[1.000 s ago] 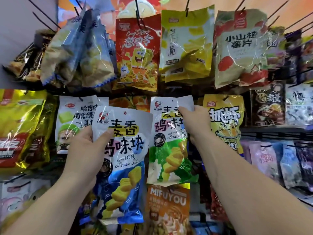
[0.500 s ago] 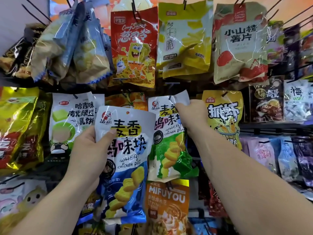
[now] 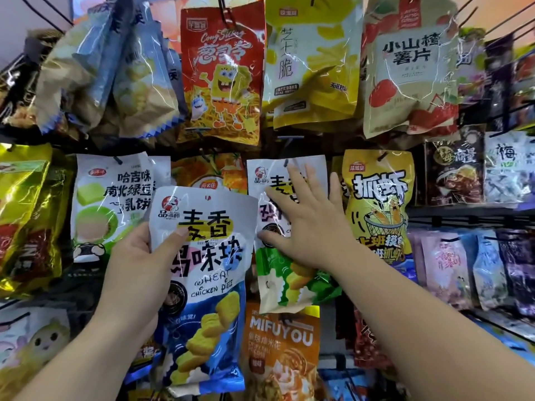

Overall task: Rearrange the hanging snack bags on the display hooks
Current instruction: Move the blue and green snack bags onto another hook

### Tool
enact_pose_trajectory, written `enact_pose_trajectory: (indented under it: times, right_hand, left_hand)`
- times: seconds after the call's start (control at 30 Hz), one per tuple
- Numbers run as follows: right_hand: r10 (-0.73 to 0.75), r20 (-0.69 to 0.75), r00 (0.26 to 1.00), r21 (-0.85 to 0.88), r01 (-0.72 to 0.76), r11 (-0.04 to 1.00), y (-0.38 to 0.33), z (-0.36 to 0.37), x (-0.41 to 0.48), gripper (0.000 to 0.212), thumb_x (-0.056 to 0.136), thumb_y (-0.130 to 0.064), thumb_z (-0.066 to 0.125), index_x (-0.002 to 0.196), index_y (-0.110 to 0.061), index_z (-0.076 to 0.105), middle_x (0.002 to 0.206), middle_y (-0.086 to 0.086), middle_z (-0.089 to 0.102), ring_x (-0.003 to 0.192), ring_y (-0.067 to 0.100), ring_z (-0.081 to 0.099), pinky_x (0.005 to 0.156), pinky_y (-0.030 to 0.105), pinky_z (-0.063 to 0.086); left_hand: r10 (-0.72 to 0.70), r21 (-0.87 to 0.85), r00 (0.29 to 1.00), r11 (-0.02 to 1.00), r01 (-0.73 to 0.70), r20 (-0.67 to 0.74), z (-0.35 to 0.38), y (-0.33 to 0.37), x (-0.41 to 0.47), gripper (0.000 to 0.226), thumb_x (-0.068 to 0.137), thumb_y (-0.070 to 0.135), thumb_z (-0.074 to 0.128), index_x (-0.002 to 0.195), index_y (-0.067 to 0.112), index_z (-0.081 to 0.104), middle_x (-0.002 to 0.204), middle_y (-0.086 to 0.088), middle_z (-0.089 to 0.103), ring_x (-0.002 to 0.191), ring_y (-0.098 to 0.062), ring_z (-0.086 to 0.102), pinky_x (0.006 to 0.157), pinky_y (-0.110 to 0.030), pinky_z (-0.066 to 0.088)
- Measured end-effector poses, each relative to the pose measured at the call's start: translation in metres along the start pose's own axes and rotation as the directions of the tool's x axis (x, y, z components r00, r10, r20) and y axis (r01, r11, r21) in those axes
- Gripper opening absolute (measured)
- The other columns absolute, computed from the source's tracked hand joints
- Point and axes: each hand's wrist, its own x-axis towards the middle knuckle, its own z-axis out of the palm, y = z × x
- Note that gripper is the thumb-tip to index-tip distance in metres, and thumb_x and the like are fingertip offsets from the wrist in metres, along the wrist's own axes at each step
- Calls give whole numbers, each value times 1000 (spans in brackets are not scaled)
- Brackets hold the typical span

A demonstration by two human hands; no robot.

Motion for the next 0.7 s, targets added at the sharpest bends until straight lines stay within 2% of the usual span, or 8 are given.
enact_pose_trajectory:
  times: [0.07, 0.17, 0.37, 0.47, 0.53, 0.6, 0.63, 0.7]
  right_hand:
    - [26, 90, 996, 8, -27, 1000, 2, 2, 6, 89, 85, -91, 23, 162, -50, 6, 172, 5, -22, 158, 34, -21, 122, 68, -9]
    - [44, 143, 989, 21, -47, 999, 1, 7, 14, 91, 86, -90, 24, 162, -49, -2, 171, 6, -27, 157, 35, -26, 122, 68, -13]
    - [78, 161, 984, 80, -92, 993, -4, 22, 23, 90, 87, -90, 23, 162, -48, -5, 170, 5, -28, 156, 34, -27, 122, 69, -10]
    - [74, 156, 985, 88, -88, 992, -5, 21, 21, 89, 85, -89, 17, 161, -49, -7, 171, 5, -27, 156, 34, -27, 123, 69, -8]
    - [61, 131, 989, 132, -79, 988, -3, 18, 19, 88, 84, -87, 12, 162, -49, -3, 172, 3, -22, 158, 32, -24, 124, 66, -9]
    - [73, 85, 994, 232, -91, 968, 0, 13, 15, 82, 89, -80, 9, 163, -46, 9, 175, 0, -11, 160, 28, -16, 125, 61, -9]
    - [88, 55, 995, 300, -100, 949, 2, 11, 14, 75, 95, -74, 12, 163, -44, 17, 175, -1, -4, 161, 26, -10, 125, 59, -8]
    - [137, -11, 990, 453, -117, 884, 8, 7, 12, 60, 105, -57, 19, 160, -37, 34, 174, -1, 14, 161, 24, 4, 128, 56, -2]
  left_hand:
    - [-1, -9, 1000, 1000, 1, 6, 1, -1, 0, 20, 101, 17, 64, 116, 27, 74, 104, 13, 80, 91, -3, 76, 68, -24, 61]
    - [-15, -18, 1000, 1000, 15, 6, 4, -1, 1, 18, 101, 17, 63, 113, 26, 74, 101, 12, 81, 88, -4, 77, 60, -17, 59]
    - [-30, -32, 1000, 999, 30, 0, 10, 0, 4, 16, 100, 19, 66, 111, 26, 75, 104, 3, 81, 99, -23, 77, 78, -41, 61]
    - [-49, -38, 999, 998, 49, 15, 16, 6, 3, 16, 100, 21, 66, 112, 27, 76, 107, 3, 81, 103, -26, 76, 91, -55, 59]
    - [-57, -48, 998, 997, 58, 30, 22, 11, 2, 16, 101, 21, 66, 111, 27, 76, 106, 2, 81, 100, -25, 77, 88, -54, 61]
    - [-72, -76, 996, 994, 75, 46, 30, 17, 3, 14, 101, 19, 65, 110, 24, 75, 100, 0, 82, 91, -25, 79, 71, -47, 65]
    - [-84, -91, 995, 992, 88, 57, 35, 20, 4, 14, 101, 18, 65, 109, 23, 75, 97, -1, 82, 86, -24, 79, 62, -42, 65]
    - [-98, -98, 992, 990, 106, 81, 44, 26, 7, 12, 101, 18, 65, 108, 21, 74, 92, -2, 82, 79, -22, 79, 57, -38, 63]
